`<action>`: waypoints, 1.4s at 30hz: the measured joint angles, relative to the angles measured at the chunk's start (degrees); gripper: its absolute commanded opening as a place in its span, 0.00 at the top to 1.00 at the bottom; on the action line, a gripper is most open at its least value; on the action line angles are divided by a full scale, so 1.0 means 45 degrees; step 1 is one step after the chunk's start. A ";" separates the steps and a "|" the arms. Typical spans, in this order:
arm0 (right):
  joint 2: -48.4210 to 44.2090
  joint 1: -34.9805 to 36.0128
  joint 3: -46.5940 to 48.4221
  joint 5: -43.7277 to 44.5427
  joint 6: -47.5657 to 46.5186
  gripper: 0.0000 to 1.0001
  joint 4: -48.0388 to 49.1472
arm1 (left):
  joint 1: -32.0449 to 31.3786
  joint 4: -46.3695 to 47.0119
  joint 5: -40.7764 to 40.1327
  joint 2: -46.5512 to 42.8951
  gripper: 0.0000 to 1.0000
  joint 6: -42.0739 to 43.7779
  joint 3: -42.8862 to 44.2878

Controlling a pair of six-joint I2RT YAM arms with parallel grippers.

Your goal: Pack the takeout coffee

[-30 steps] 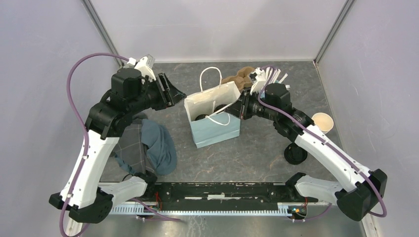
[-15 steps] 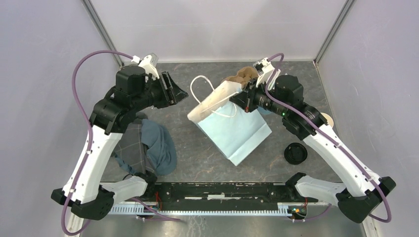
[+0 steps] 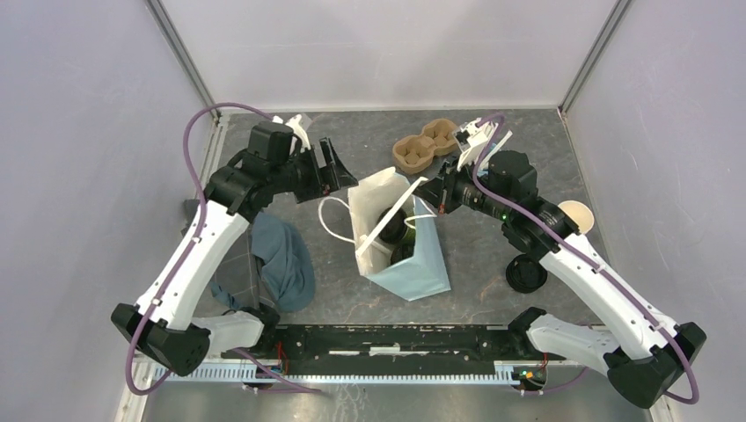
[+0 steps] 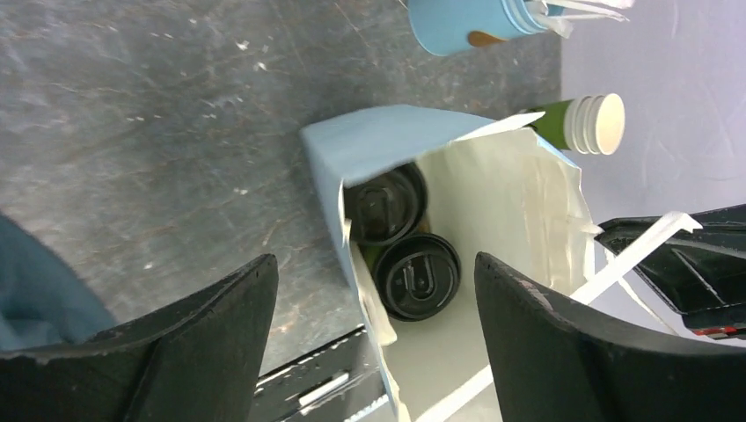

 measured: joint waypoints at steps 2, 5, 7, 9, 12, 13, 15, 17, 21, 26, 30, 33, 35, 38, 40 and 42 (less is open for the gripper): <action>-0.0058 0.0000 -0.0029 0.0005 0.0049 1.00 0.0034 | 0.0024 0.0544 0.0549 0.0005 0.21 -0.0301 -0.0500; -0.0068 0.0000 -0.0029 0.0005 0.0097 1.00 0.0039 | 0.0024 0.0797 0.1093 0.0044 0.25 -0.0670 -0.1112; -0.0068 0.0000 -0.0029 0.0010 0.0097 1.00 0.0039 | 0.0029 0.0782 0.1234 0.0049 0.23 -0.0753 -0.1200; -0.0068 0.0000 -0.0029 0.0010 0.0097 1.00 0.0044 | 0.0029 0.0831 0.1311 -0.0024 0.18 -0.0753 -0.1200; -0.0068 0.0000 -0.0058 0.0010 0.0102 1.00 0.0078 | 0.0029 0.0816 0.1418 -0.0267 0.18 -0.0763 -0.1200; -0.0068 0.0000 -0.0073 0.0015 0.0107 1.00 0.0117 | 0.0029 0.0797 0.1554 -0.0403 0.18 -0.0758 -0.1200; -0.0063 0.0000 -0.0131 0.0024 0.0121 1.00 0.0204 | 0.0029 0.0670 0.1734 -0.0597 0.19 -0.0758 -0.1200; -0.0063 0.0000 -0.0219 0.0029 0.0165 1.00 0.0267 | 0.0029 0.0418 0.1870 -0.0753 0.22 -0.0748 -0.1200; -0.0005 0.0000 -0.0272 0.0019 0.0228 1.00 0.0427 | 0.0029 -0.0214 0.2059 -0.0865 0.34 -0.0719 -0.1200; 0.0024 0.0000 -0.0393 0.0005 0.0248 1.00 0.0665 | 0.0029 -0.1001 0.2050 -0.0831 0.57 -0.0583 -0.1200; 0.0019 0.0000 -0.0602 0.0000 0.0253 1.00 0.0811 | 0.0029 -0.0981 0.2040 -0.0515 0.82 -0.0573 -0.1117; -0.0010 -0.0005 -0.0860 0.0010 0.0321 1.00 0.0967 | 0.0029 -0.0933 0.1987 0.0015 0.90 -0.0520 -0.0782; -0.0068 -0.0034 -0.1103 0.0015 0.0461 1.00 0.1190 | 0.0029 -0.0889 0.1938 0.0330 0.98 -0.0457 -0.0457; -0.0223 -0.0117 -0.1545 0.0015 0.0840 0.96 0.1637 | 0.0029 -0.0840 0.1899 0.0505 0.98 -0.0194 -0.0044; -0.0277 -0.0185 -0.1695 0.0015 0.1064 0.96 0.1758 | 0.0029 -0.0850 0.1899 0.0505 0.98 -0.0015 0.0282; -0.0277 -0.0204 -0.1715 0.0005 0.1205 0.95 0.1768 | 0.0029 -0.0792 0.1909 0.0505 0.98 0.0126 0.0568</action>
